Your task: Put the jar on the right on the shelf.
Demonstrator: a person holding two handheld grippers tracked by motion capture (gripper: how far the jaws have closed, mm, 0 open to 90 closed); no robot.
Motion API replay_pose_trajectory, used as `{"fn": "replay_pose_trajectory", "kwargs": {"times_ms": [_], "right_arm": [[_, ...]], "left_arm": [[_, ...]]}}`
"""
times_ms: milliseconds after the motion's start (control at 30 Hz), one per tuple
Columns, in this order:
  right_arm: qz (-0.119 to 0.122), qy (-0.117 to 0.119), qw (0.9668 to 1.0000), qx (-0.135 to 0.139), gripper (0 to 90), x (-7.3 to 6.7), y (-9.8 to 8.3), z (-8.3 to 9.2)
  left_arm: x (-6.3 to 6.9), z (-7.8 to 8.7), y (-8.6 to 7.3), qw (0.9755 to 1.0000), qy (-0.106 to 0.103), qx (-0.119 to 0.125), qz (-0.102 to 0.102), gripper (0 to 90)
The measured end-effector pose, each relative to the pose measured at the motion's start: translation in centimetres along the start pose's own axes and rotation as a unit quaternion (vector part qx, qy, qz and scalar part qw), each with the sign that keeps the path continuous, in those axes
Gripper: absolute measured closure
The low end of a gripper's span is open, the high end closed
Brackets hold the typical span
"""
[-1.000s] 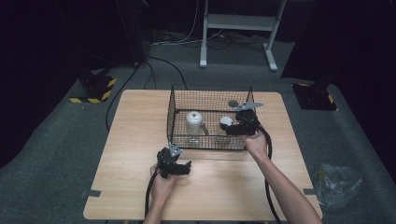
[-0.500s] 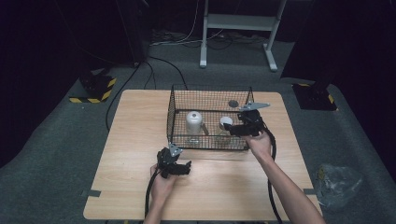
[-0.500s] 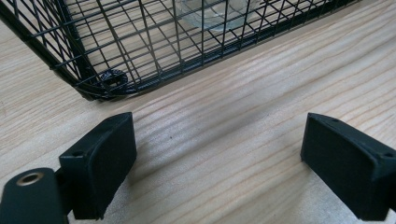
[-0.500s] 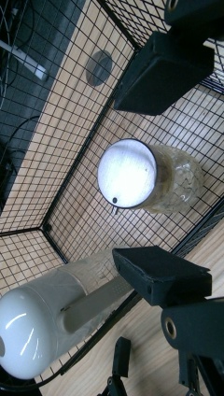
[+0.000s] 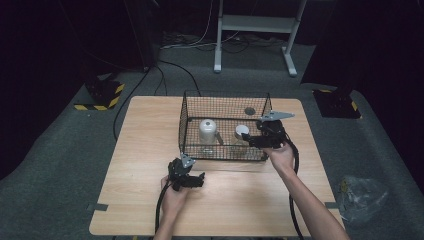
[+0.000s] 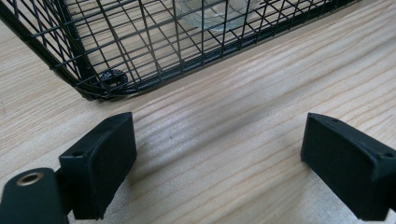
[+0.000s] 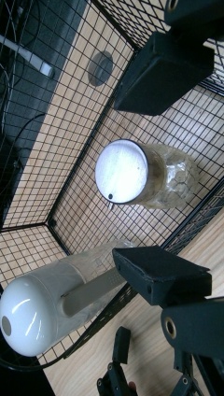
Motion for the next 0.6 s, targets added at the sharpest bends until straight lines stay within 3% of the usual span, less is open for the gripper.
{"fn": "replay_pose_trajectory", "kwargs": {"times_ms": [600], "right_arm": [[-0.008, 0.003, 0.9997, 0.021, 24.4, 0.2, -0.7, 2.0]], "left_arm": [[0.0, 0.0, 0.0, 1.0000, 0.000, 0.000, 0.000, 10.5]]}}
Point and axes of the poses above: each handheld gripper's, and its own axes: z roughly backward along the jaws, y roughly out of its top, x roughly to its right, the point moved 7 cm from there along -z, roughly forward along the jaws, and after that the axes turned 5 degrees about x, right-handed, at the moved point
